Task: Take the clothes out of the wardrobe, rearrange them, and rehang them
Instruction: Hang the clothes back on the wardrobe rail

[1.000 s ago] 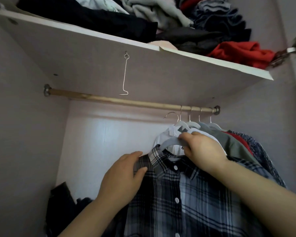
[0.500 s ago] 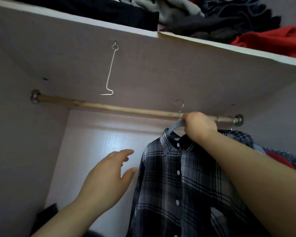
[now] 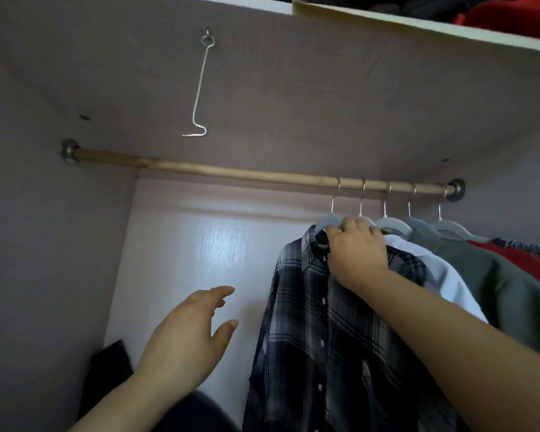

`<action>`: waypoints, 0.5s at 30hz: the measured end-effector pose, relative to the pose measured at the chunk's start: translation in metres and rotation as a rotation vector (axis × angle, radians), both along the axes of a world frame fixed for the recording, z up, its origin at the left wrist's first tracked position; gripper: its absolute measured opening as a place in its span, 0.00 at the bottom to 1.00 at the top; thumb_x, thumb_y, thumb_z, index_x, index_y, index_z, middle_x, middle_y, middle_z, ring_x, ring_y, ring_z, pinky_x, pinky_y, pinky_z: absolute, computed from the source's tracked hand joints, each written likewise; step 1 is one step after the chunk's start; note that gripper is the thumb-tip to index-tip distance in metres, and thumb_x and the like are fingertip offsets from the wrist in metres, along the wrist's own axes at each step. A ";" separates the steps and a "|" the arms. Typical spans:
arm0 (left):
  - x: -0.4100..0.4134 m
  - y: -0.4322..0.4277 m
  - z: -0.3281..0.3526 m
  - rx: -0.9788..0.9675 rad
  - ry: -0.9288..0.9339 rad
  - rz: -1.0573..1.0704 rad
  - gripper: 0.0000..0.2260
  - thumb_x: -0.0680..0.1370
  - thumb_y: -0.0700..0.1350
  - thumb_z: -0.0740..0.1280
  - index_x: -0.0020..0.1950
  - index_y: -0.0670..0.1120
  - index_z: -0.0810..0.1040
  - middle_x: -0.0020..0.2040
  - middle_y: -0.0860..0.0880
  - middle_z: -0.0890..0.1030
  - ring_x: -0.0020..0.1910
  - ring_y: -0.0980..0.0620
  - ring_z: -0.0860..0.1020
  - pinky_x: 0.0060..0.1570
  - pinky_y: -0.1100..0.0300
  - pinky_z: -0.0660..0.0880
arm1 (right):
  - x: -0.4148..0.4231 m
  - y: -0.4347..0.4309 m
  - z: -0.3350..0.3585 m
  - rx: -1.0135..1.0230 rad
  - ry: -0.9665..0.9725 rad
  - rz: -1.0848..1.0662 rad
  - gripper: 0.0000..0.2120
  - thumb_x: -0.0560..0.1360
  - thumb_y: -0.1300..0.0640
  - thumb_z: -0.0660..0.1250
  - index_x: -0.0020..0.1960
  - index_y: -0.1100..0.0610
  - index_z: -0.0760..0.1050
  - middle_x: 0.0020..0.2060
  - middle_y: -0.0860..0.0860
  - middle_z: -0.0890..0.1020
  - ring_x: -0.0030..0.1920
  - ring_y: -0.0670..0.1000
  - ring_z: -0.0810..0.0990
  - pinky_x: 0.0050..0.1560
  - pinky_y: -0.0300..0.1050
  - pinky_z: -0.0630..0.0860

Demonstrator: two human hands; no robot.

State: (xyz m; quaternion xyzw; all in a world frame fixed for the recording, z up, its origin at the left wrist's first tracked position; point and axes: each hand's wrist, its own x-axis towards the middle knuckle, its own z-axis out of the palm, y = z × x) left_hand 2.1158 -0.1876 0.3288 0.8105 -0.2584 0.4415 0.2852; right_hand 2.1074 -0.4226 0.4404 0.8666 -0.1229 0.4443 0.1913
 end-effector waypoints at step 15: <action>-0.073 0.103 -0.153 0.315 0.472 0.290 0.25 0.79 0.51 0.60 0.74 0.52 0.56 0.69 0.49 0.67 0.65 0.48 0.69 0.60 0.55 0.68 | -0.056 0.147 -0.263 0.123 0.633 0.637 0.24 0.77 0.53 0.60 0.72 0.50 0.61 0.65 0.50 0.68 0.64 0.53 0.67 0.64 0.45 0.64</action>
